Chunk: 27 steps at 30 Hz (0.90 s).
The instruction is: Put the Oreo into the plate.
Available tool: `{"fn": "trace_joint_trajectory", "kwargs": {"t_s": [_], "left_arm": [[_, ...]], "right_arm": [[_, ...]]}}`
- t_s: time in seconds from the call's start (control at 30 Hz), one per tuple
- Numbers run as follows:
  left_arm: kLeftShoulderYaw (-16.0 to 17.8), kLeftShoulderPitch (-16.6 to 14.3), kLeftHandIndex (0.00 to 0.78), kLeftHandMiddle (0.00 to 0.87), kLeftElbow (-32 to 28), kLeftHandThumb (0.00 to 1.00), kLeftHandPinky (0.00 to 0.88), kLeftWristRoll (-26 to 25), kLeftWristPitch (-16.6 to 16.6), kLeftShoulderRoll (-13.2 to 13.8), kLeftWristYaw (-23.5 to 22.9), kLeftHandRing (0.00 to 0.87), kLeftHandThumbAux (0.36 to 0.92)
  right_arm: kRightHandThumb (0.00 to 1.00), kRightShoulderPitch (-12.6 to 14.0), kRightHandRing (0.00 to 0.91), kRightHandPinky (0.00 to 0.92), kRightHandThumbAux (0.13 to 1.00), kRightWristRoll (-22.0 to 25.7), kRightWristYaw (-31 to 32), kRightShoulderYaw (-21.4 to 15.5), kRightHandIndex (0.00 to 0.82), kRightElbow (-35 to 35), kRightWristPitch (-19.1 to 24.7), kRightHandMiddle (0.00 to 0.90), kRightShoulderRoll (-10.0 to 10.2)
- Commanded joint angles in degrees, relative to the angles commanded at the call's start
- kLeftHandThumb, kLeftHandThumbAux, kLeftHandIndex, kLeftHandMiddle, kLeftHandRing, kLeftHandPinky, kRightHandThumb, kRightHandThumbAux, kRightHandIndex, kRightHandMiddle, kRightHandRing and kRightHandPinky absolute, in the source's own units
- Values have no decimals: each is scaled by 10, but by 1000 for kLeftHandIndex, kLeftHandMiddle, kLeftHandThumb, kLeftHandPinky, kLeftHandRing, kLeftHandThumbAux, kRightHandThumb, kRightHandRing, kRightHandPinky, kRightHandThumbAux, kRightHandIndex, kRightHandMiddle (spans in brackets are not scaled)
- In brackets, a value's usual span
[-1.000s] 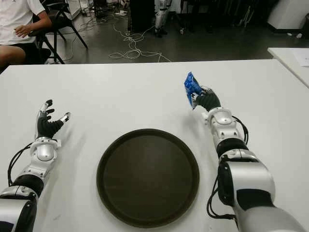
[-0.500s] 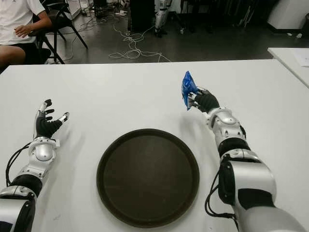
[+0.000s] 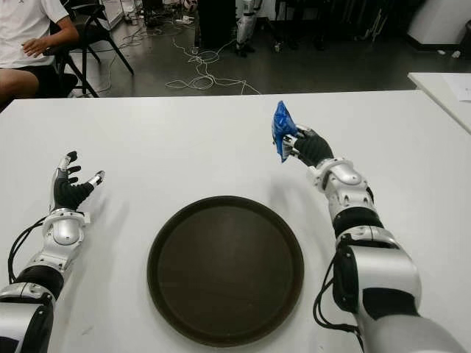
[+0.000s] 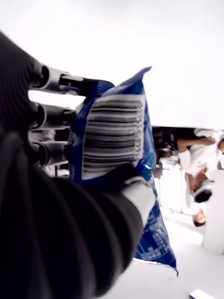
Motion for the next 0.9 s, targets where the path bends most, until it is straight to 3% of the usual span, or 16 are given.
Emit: {"fn": "trace_joint_trajectory", "kwargs": {"t_s": [0.83,0.9], "left_arm": [[-2,-2,72,137,-2,234,164,3,1,-2,5,151,719],[-1,-2,73,138,-2,242,159,2,1,-2,5,149,721]], "right_arm": [[723,87,814,830,712,12,32,44,441,-225,42,819,8],[787,93,805,824,691,13,35,48,437,-242,44,689,8]]}}
